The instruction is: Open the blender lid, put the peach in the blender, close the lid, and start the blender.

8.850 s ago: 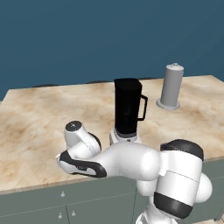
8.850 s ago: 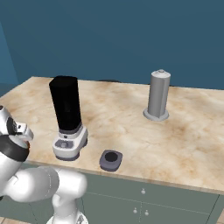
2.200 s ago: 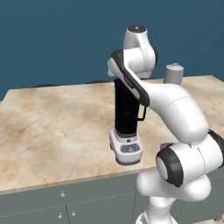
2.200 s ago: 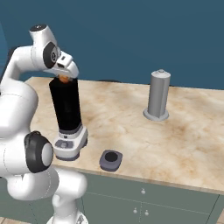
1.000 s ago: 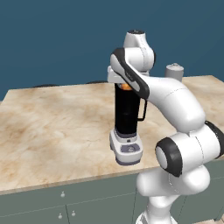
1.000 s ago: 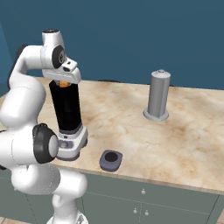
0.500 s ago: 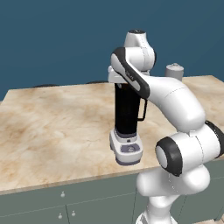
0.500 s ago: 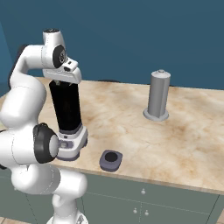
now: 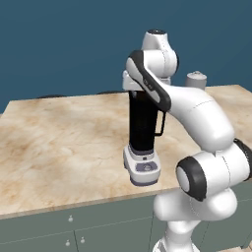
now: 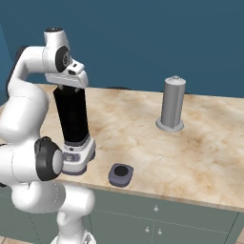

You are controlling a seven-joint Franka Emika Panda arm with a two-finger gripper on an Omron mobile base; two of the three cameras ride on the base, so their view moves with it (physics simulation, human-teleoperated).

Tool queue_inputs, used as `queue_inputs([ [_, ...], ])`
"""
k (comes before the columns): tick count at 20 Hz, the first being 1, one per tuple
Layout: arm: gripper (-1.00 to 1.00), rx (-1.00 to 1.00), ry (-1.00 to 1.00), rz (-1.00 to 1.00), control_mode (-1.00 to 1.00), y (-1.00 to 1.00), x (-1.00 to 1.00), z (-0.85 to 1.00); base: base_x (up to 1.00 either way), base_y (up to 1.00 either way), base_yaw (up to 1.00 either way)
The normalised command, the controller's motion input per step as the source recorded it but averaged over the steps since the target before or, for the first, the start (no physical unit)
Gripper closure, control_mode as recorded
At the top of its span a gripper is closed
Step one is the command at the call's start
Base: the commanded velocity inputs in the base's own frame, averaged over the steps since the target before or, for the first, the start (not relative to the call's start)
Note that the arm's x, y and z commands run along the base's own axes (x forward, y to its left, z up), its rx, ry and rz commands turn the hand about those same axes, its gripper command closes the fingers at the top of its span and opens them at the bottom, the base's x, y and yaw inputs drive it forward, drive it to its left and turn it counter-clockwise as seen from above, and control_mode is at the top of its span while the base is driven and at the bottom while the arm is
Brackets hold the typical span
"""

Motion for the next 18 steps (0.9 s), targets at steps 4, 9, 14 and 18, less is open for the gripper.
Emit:
queue_inputs([
  [4, -1.0, 0.0, -0.25, 0.0, -1.0, -0.03, -0.65, 0.63, 0.0, 0.0, 0.0],
  [9, -1.0, 0.03, -0.26, -0.03, -1.0, -0.27, -0.77, 0.21, 0.0, 0.0, 0.0],
  [14, -1.0, 0.12, -0.13, -0.1, -1.0, -0.93, -0.94, -0.49, 0.0, 0.0, 0.0],
  [18, -1.0, 0.01, -0.03, -0.05, -1.0, -1.0, -0.67, -0.62, 0.0, 0.0, 0.0],
])
